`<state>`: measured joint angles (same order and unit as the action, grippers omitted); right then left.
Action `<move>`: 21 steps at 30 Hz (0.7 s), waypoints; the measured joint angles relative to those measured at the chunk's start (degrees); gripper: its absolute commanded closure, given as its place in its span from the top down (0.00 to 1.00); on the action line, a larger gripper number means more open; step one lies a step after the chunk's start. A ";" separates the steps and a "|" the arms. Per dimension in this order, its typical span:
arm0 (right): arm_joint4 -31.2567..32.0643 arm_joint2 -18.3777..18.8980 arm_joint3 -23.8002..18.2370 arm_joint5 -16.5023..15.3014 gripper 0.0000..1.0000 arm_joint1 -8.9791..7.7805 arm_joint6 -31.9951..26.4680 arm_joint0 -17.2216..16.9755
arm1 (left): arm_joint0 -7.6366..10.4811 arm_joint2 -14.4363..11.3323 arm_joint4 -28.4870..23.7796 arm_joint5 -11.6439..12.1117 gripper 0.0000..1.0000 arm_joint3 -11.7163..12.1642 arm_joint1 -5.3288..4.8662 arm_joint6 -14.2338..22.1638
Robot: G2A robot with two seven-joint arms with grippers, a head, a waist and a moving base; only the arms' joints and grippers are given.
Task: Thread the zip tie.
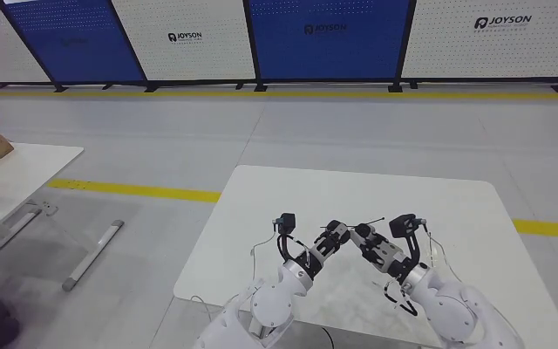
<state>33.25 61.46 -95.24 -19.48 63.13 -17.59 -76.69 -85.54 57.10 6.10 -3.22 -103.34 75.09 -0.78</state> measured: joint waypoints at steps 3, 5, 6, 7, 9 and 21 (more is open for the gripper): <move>-0.19 -0.11 -0.14 0.00 0.20 -0.14 0.21 0.06 | 0.00 0.00 0.00 0.00 0.00 0.00 0.00 0.00; -0.38 -0.18 -0.20 0.00 0.19 -0.23 0.38 0.15 | 0.00 0.00 0.00 0.00 0.00 0.00 0.00 0.00; -0.49 -0.21 -0.20 0.00 0.18 -0.27 0.44 0.20 | 0.00 0.00 0.00 0.00 0.00 0.00 0.00 0.00; -0.66 -0.27 -0.19 0.00 0.16 -0.32 0.53 0.27 | 0.00 0.00 0.00 0.00 0.00 0.00 0.00 0.00; -0.87 -0.37 -0.16 0.00 0.13 -0.39 0.67 0.38 | 0.00 0.00 0.00 0.00 0.00 0.00 0.00 0.00; -2.42 -1.35 0.61 0.00 0.00 -0.73 0.78 1.75 | 0.00 0.00 0.00 0.00 0.00 0.00 0.00 0.00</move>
<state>30.82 60.10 -94.63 -19.48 62.40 -16.81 -74.93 -85.54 57.10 6.10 -3.22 -103.34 75.09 -0.78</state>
